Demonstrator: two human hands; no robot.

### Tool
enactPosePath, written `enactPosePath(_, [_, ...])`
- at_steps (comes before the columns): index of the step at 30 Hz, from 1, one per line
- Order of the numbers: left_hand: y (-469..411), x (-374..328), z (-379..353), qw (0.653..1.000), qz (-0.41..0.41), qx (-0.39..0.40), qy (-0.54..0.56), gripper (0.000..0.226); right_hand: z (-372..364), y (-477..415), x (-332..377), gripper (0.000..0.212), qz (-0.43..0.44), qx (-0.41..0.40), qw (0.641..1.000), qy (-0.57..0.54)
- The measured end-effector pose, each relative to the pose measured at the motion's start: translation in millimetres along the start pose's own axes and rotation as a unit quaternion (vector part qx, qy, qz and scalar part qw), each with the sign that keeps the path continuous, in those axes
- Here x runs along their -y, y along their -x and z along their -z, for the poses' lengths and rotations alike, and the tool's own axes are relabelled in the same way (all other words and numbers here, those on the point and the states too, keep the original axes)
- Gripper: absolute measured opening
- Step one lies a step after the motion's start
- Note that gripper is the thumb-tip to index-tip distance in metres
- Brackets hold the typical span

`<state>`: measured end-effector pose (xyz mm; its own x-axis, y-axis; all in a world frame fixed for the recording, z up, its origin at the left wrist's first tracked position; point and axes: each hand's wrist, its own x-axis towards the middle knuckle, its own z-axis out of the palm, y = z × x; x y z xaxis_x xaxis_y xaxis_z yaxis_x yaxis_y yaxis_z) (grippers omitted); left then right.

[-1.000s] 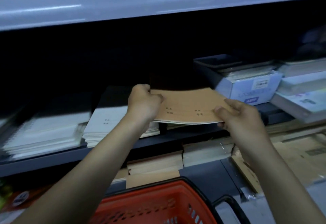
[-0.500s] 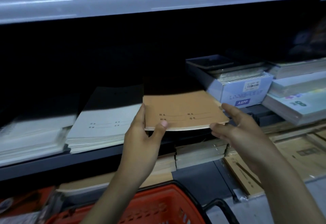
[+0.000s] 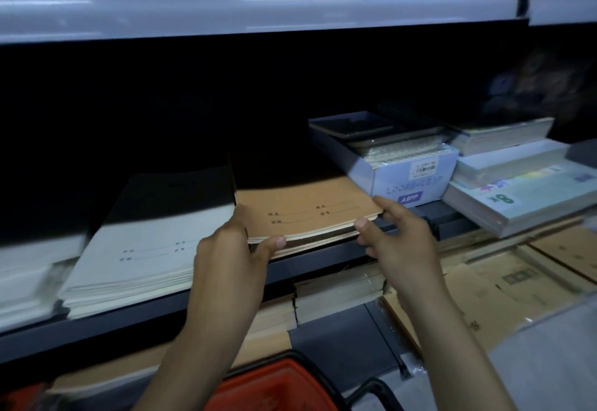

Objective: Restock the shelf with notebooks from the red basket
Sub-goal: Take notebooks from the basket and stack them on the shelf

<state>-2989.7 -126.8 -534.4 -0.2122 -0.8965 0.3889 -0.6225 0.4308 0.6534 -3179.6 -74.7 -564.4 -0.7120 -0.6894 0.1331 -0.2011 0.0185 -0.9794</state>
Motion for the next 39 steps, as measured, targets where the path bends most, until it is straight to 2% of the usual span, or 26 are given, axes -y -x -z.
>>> enactPosePath(3, [-9,-1,4,0.999,0.009,-0.011,-0.038,0.041,-7,-1,-2,0.047,0.013,-0.042,0.999,0.013])
enactPosePath(11, [-17,2,3,0.998,0.038,-0.021,-0.042,0.056,-16,-4,-2,0.044,0.000,-0.081,0.997,0.001])
enactPosePath(18, [-11,4,7,1.000,0.008,-0.003,-0.018,0.027,-23,6,3,0.047,-0.002,-0.094,0.996,0.000])
enactPosePath(20, [-5,7,13,1.000,-0.016,-0.014,-0.013,0.023,-27,17,7,0.049,0.005,-0.114,0.993,0.036])
enactPosePath(23, [14,11,32,0.997,-0.055,-0.049,0.000,0.020,-36,42,19,0.041,0.046,-0.125,0.989,0.069])
enactPosePath(27, [52,52,55,0.995,-0.060,-0.070,0.025,0.019,-53,85,23,0.019,0.119,-0.075,0.985,0.098])
enactPosePath(30, [97,115,61,0.998,-0.015,-0.057,0.007,0.014,-81,124,11,0.012,0.142,0.052,0.975,0.160])
enactPosePath(32, [133,173,58,0.997,0.060,0.016,-0.039,0.014,-106,155,-7,0.012,0.145,0.162,0.953,0.213])
enactPosePath(33, [152,208,56,0.988,0.126,0.074,-0.043,0.014,-120,171,-22,0.012,0.153,0.215,0.933,0.247])
enactPosePath(34, [173,246,55,0.962,0.232,0.141,0.011,0.015,-132,189,-38,0.011,0.163,0.269,0.904,0.288])
enactPosePath(35, [195,275,55,0.903,0.358,0.217,0.102,0.015,-144,208,-56,0.012,0.173,0.329,0.867,0.331])
enactPosePath(36, [216,302,53,0.853,0.432,0.261,0.132,0.009,-153,225,-74,0.013,0.178,0.388,0.825,0.370])
enactPosePath(37, [233,316,51,0.814,0.483,0.311,0.092,0.006,-161,241,-92,0.012,0.174,0.441,0.783,0.403])
enactPosePath(38, [248,327,45,0.782,0.525,0.333,0.038,0.019,-166,255,-110,0.014,0.164,0.489,0.740,0.431])
enactPosePath(39, [266,337,35,0.778,0.526,0.342,-0.032,0.030,-169,267,-127,0.020,0.153,0.529,0.699,0.457])
